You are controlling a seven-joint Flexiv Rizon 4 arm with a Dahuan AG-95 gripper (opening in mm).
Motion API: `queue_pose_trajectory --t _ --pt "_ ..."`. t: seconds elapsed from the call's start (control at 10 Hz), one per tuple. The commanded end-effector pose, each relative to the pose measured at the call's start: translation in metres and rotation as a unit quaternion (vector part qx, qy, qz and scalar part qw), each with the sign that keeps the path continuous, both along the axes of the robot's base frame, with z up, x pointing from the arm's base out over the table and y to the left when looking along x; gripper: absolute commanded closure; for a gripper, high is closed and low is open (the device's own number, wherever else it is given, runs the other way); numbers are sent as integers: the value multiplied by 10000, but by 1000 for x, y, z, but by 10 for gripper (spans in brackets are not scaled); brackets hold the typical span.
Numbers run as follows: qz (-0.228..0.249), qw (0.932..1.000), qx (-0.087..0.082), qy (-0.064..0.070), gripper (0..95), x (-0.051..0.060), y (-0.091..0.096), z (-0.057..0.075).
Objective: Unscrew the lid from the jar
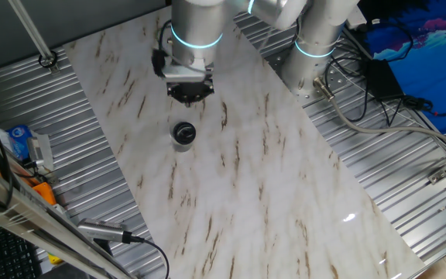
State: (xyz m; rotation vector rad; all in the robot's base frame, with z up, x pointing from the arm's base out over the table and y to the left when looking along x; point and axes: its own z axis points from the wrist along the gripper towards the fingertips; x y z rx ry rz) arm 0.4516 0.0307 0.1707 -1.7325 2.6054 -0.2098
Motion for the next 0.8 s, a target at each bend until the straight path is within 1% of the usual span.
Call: queue_pose_trajectory --t 0.1,0.2,0.3,0.4,0.5,0.7,0.8 --pt "-74 9995 251 156 950 20 -17 9" --pt "17 9994 278 192 950 38 -36 13" --pt "68 9994 287 206 950 45 -44 10" --pt "104 9993 295 202 950 54 -52 2" --pt "204 9989 355 210 950 63 -61 -8" --pt "332 9983 421 215 950 75 -72 -24" --pt "347 9983 409 216 950 76 -76 -28"
